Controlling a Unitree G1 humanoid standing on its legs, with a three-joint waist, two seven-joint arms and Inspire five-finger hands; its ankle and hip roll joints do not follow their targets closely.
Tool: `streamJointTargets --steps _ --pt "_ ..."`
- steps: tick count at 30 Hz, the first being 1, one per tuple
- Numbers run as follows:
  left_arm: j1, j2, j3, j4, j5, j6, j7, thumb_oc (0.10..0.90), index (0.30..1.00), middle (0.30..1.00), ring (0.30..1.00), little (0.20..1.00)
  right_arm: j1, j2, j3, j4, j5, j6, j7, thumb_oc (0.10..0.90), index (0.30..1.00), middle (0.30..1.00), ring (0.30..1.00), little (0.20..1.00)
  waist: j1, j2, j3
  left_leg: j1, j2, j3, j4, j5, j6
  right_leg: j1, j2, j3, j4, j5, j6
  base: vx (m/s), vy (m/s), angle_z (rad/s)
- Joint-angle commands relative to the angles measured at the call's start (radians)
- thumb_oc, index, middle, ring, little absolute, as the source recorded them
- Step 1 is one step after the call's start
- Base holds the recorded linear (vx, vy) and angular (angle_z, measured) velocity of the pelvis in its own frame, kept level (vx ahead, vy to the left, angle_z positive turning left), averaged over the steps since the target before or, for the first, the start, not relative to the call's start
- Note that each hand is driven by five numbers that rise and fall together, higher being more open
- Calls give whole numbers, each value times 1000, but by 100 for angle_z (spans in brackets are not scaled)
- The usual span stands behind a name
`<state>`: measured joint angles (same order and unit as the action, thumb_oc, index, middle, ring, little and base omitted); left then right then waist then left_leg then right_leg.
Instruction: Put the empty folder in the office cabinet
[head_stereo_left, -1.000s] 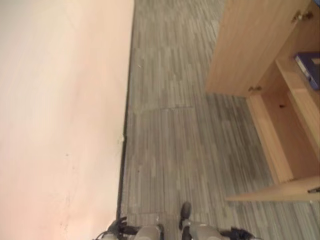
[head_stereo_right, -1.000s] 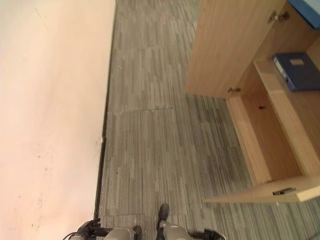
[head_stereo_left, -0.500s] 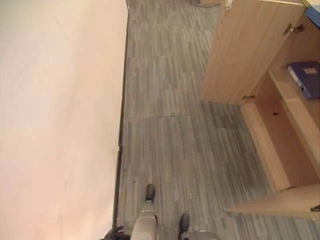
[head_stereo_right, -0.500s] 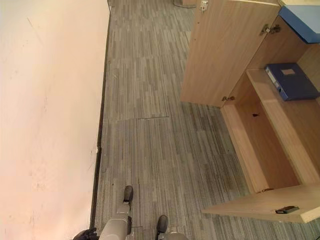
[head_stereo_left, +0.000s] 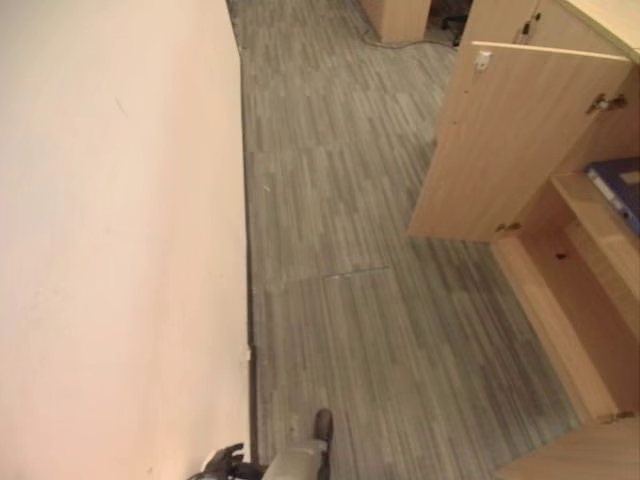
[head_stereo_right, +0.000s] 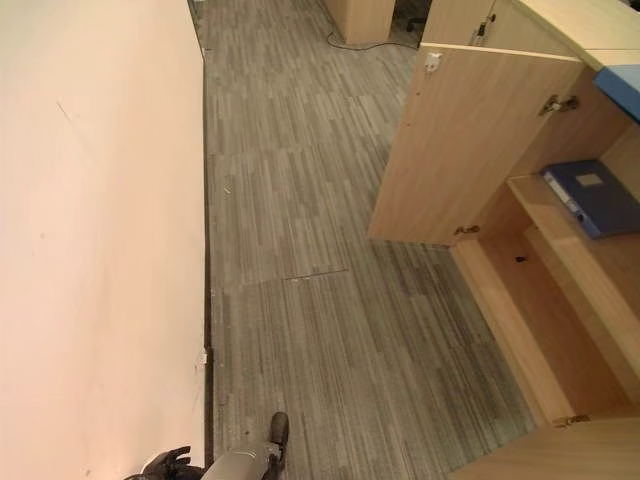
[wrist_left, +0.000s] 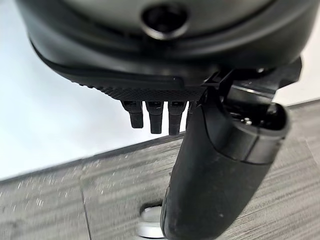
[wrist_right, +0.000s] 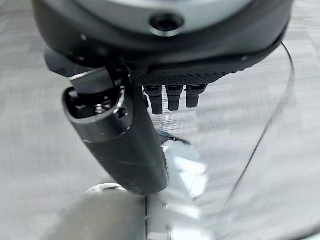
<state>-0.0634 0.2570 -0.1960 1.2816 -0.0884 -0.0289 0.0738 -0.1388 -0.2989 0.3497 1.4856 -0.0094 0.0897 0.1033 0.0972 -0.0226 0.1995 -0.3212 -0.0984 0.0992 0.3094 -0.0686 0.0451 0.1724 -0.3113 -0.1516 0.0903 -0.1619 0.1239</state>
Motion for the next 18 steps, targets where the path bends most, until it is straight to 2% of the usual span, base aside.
streamJointTargets --steps 1,3,5,7,8,9,10,11,12,14,15,16,17,18 --pt "51 36 -1 -25 55 16 4 800 900 900 900 900 -29 -47 11 -54 -108 26 62 800 900 900 900 900 41 29 17 -150 93 -61 105 0 -44 -45 -42 1 0 110 41 141 284 -15" --pt "41 48 -2 -29 55 20 5 800 900 900 900 900 -70 -49 23 -86 -89 24 64 800 900 900 900 900 51 30 22 -134 92 -38 102 -25 -20 -100 -69 -11 71 168 28 97 247 -29" --pt "27 60 2 -36 43 28 14 800 900 900 900 900 -122 -40 49 -130 -60 13 48 800 900 900 900 900 61 30 45 -62 90 -10 70 -67 1 -174 -95 -76 206 241 -11 112 229 -41" --pt "27 60 2 -36 43 28 14 800 900 900 900 900 -122 -40 49 -130 -60 13 48 800 900 900 900 900 61 30 45 -62 90 -10 70 -67 1 -174 -95 -76 206 241 -11 81 106 -23" --pt "21 75 8 -36 34 32 22 800 900 900 900 900 -157 -28 87 -174 -47 3 36 800 900 900 900 900 56 8 51 22 87 15 -26 -55 3 -208 -68 -160 213 270 -10 76 91 -19" --pt "21 75 8 -36 34 32 22 800 900 900 900 900 -157 -28 87 -174 -47 3 36 800 900 900 900 900 56 8 52 24 87 15 -28 -54 3 -207 -69 -161 213 270 -10 100 153 -21" --pt "9 83 11 -29 24 34 27 800 900 900 900 900 -184 -26 106 -196 -40 -2 26 800 900 900 900 900 49 8 56 75 97 31 -110 -39 0 -264 -30 -207 206 243 -6 42 80 -24" --pt "5 83 15 -24 20 35 30 800 900 900 900 900 -193 -21 109 -206 -33 -4 17 800 900 900 900 900 41 8 63 111 102 43 -149 -27 -5 -289 -7 -226 198 230 -6 42 78 -25" --pt "4 82 15 -24 20 35 30 800 900 900 900 900 -194 -21 109 -206 -33 -4 17 800 900 900 900 900 41 9 65 114 103 43 -152 -25 -6 -287 -7 -226 198 230 -6 42 30 -38" --pt "-2 83 25 -17 14 38 33 800 900 900 900 900 -206 -20 105 -214 -17 -4 5 800 900 900 900 900 30 9 75 170 105 60 -198 -19 -9 -330 37 -268 148 221 4 63 31 -39" --pt "-3 83 31 -12 12 39 33 800 900 900 900 900 -209 -18 102 -215 -10 -4 2 800 900 900 900 900 27 6 82 197 106 72 -213 -20 -12 -352 50 -304 119 236 15 157 -14 -38" --pt "-2 82 50 -2 12 42 33 800 900 900 900 900 -209 -14 86 -209 0 -3 -1 800 900 900 900 900 33 -12 82 249 102 110 -239 -27 -23 -342 69 -429 -6 286 54 134 -31 -36" --pt "-2 83 50 -2 12 42 33 800 900 900 900 900 -209 -14 86 -209 0 -3 -1 800 900 900 900 900 32 -11 84 253 103 108 -241 -26 -24 -335 73 -433 -14 290 54 154 -65 -36" --pt "6 84 65 1 10 43 33 800 900 900 900 900 -204 -9 80 -203 1 -3 0 800 900 900 900 900 43 -21 79 273 103 129 -252 -26 -30 -320 74 -507 -70 313 69 96 -67 -17"
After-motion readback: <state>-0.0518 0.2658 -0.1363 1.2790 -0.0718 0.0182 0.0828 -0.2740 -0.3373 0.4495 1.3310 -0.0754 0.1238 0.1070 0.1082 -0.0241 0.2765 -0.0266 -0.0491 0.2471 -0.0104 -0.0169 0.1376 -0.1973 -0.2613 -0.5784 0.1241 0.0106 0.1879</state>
